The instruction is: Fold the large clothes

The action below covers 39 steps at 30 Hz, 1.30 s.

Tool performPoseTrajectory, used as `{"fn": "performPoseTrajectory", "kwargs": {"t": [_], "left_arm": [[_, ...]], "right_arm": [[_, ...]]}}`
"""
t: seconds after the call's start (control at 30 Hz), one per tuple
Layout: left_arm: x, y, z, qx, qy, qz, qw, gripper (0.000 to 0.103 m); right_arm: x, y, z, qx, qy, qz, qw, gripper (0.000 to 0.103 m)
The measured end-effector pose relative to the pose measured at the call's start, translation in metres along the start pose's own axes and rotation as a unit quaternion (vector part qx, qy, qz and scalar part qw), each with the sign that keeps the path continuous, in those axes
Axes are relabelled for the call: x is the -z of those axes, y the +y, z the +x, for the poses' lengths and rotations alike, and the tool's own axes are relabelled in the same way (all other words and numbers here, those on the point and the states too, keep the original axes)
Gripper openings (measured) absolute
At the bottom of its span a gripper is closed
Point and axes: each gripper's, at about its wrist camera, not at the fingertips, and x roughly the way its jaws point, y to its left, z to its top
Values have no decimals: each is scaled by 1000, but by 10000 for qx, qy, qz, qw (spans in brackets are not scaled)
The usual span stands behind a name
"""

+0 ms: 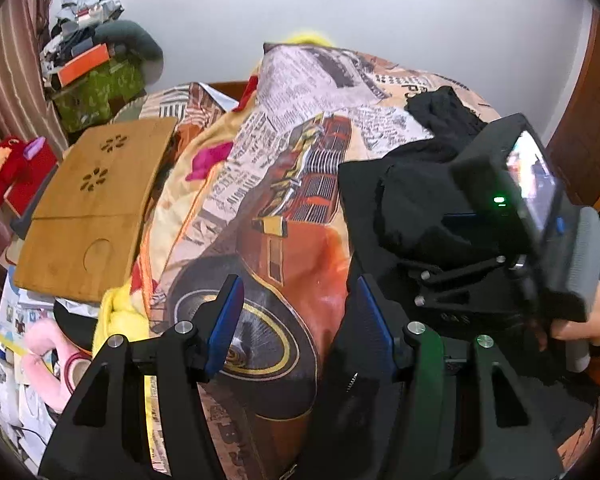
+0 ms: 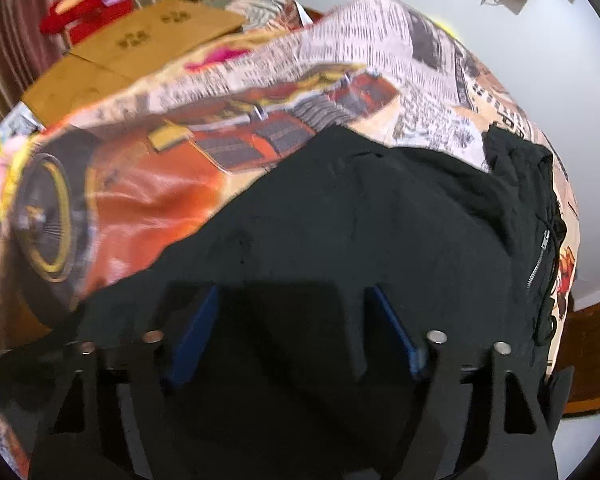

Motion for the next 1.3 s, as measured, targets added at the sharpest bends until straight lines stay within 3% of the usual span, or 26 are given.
{"fn": "performPoseTrajectory", "kwargs": {"t": [0.07,0.13,0.2,0.43,0.57,0.73,0.83,1.03,1.3], "left_arm": [[1,-1,5,5,45,-5,10000,57],[3,-3,10,3,106,14,9999,58],[4,-7,17,32,197,39,9998,58],[5,-31,34,130,425,185,9988,58],[1,-53,43,176,496,347,9980,58],[-2,-76,53,249,582,451,9970,58],[-2,-88,62,262,666,478,9963,58],[-1,-105,78,172,814,582,9948,58],[0,-109,87,27,866,478,9951,63]], "right_arm": [[3,-2,-1,-12,-74,46,10000,49],[5,-6,-6,-76,-170,134,9997,27],[7,-14,-15,-58,-301,318,9990,19],[16,-69,-75,-158,-1093,1217,9864,15],[38,-115,-124,-183,-1672,1712,9708,15],[76,-167,-154,-167,-1958,2355,9518,15],[102,-191,-154,-173,-1880,2710,9439,15],[152,-224,-128,-420,-1329,3179,9378,15],[201,-230,-90,-884,-664,3507,9299,15]]}}
